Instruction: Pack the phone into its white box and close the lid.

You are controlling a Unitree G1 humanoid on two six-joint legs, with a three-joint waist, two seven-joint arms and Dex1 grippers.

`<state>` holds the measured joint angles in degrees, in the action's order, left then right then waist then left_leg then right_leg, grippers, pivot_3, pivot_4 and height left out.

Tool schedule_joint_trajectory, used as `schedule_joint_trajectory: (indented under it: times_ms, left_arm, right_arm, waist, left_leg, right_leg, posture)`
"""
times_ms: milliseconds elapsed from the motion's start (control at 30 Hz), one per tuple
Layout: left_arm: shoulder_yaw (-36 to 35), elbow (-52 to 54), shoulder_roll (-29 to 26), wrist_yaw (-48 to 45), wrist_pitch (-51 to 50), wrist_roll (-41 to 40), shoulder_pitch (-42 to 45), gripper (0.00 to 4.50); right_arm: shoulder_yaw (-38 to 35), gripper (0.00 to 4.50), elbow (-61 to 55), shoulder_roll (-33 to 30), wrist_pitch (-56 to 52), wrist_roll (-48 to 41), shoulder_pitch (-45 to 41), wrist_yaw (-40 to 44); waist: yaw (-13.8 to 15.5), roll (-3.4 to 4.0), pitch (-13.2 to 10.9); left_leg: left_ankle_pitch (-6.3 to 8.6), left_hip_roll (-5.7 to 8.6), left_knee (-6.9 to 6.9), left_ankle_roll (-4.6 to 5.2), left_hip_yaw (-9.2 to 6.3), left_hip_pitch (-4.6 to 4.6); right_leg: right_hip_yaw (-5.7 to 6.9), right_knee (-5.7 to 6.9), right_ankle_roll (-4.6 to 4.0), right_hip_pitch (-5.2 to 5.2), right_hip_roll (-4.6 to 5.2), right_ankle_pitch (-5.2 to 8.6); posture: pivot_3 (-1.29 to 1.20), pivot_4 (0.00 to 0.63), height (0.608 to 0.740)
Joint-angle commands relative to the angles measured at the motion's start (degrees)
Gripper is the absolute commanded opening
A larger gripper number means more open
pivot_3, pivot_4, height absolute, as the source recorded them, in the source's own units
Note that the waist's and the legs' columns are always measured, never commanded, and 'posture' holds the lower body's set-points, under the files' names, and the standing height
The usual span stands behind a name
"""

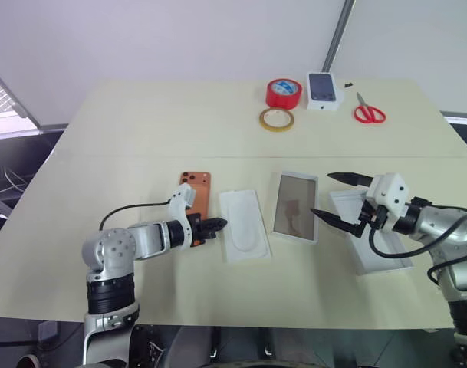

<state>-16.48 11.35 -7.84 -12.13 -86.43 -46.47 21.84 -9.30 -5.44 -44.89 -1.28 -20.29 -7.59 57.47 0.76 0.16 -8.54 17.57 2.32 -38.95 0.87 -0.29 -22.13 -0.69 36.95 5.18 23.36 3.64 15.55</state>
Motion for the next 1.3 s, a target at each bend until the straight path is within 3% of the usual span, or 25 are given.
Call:
schedule_joint_trajectory:
  times_ms: [33,533,800,1067,1167,1300]
  left_arm:
    - [-1.0,-1.4,0.6,2.1,-2.6,1.6,0.6,0.08]
    - [-8.7,-6.2,-0.9,0.4,-6.1,-1.1,13.1,0.08]
    - [-13.0,-12.5,-0.6,1.3,-6.1,-5.3,17.4,0.08]
    - [-12.9,-14.8,-1.9,1.9,-6.1,-8.0,18.6,0.08]
    - [-13.5,-14.9,-2.0,2.5,-6.1,-7.9,19.0,0.0]
    - [-14.0,-14.8,-1.9,2.7,-6.1,-7.7,19.2,0.0]
  right_arm:
    - [-0.6,4.5,-1.6,0.0,0.1,-0.1,-0.7,-0.5]
    - [0.5,4.5,-4.0,1.1,-1.6,-1.1,0.2,-0.3]
    - [5.0,4.5,-13.6,1.3,-10.8,-7.3,3.5,2.9]
    - [14.1,4.5,-9.2,1.2,-6.2,4.6,2.6,2.6]
    - [16.3,3.7,-5.9,1.1,-5.5,7.8,1.3,2.5]
    - [17.2,1.65,-3.5,0.8,-4.1,9.3,0.5,3.5]
  waist:
    - [0.0,-0.02,0.0]
    - [-0.1,-0.32,-0.2]
    - [0.0,-0.55,-0.4]
    - [-0.1,-0.67,-0.4]
    - [-0.1,-0.72,-0.5]
    - [-0.1,-0.75,-0.5]
  left_leg:
    - [0.0,0.0,0.0,0.0,0.0,0.0]
    - [-0.2,0.0,0.01,-0.36,-0.02,-0.2]
    - [-0.09,0.0,0.02,-0.17,-0.08,-0.24]
    - [-0.24,0.0,0.02,-0.45,-0.08,-0.25]
    - [-0.26,0.0,0.01,-0.48,-0.08,-0.25]
    - [-0.29,0.0,0.01,-0.52,-0.08,-0.26]
  right_leg:
    - [0.0,0.0,0.0,0.0,0.0,0.0]
    - [0.01,0.03,0.02,0.23,-0.07,-0.01]
    - [0.02,0.03,0.02,0.26,-0.07,-0.01]
    - [0.02,0.08,0.02,0.31,-0.07,-0.01]
    - [0.02,0.08,0.02,0.31,-0.07,-0.01]
    - [0.02,0.08,0.02,0.31,-0.08,-0.01]
  posture:
    - [0.0,0.15,0.74]
    - [0.0,0.15,0.74]
    - [0.0,0.15,0.74]
    - [0.0,0.15,0.74]
    - [0.0,0.15,0.74]
    - [0.0,0.15,0.74]
